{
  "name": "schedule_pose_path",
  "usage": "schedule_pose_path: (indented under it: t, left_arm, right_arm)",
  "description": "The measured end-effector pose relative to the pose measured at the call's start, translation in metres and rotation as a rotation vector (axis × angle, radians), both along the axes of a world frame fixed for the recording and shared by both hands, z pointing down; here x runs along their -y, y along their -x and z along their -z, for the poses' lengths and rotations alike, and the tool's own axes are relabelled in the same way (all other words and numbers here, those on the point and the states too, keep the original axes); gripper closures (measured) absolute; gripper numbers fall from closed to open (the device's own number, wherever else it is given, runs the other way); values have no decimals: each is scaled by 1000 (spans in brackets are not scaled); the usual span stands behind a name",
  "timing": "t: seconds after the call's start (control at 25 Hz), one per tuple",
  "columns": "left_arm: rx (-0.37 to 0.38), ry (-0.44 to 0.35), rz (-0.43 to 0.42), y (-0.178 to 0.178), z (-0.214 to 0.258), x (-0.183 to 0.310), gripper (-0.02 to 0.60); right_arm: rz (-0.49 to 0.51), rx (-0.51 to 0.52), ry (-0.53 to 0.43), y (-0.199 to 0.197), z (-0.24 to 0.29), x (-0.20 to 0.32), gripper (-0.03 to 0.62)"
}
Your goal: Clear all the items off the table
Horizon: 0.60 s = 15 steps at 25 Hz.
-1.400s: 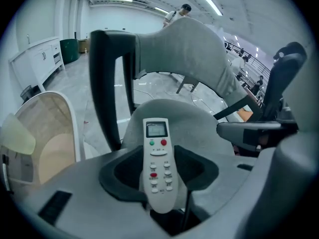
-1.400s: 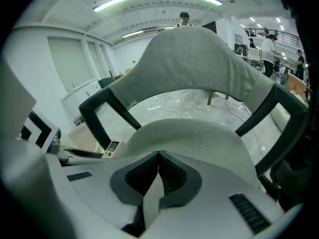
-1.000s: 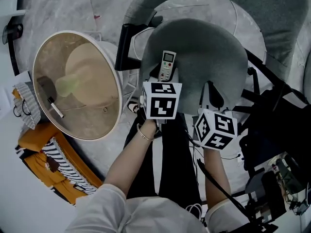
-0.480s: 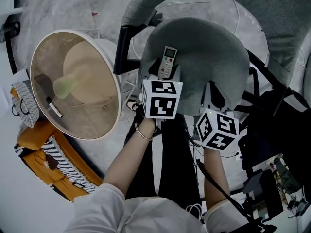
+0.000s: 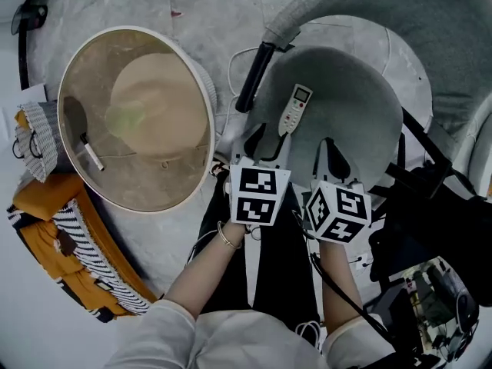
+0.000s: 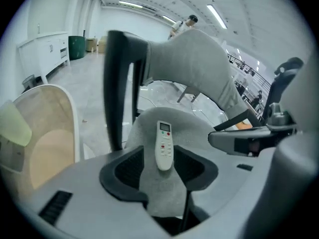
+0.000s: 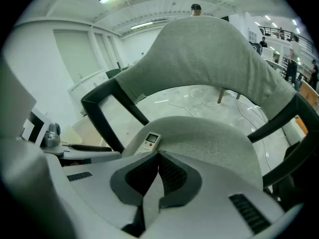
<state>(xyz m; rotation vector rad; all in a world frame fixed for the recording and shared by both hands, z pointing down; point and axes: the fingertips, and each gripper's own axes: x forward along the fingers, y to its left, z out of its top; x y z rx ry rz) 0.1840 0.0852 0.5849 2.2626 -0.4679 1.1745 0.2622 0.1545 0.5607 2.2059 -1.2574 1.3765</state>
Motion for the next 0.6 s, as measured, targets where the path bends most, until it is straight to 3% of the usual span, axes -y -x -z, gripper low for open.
schedule_pose_path:
  t: [0.16,0.32,0.6]
  left_arm:
    - [-14,-16,108,50,13,25,444]
    - [-3,-51,262,124,33,58,510]
    - [28,-135,663,280,57,112,572]
  right_arm:
    - [129,1,-22,40,10,38,569]
    - [279,16,-43,108,24,82,569]
    - [655,25,-105,248,50,166,569]
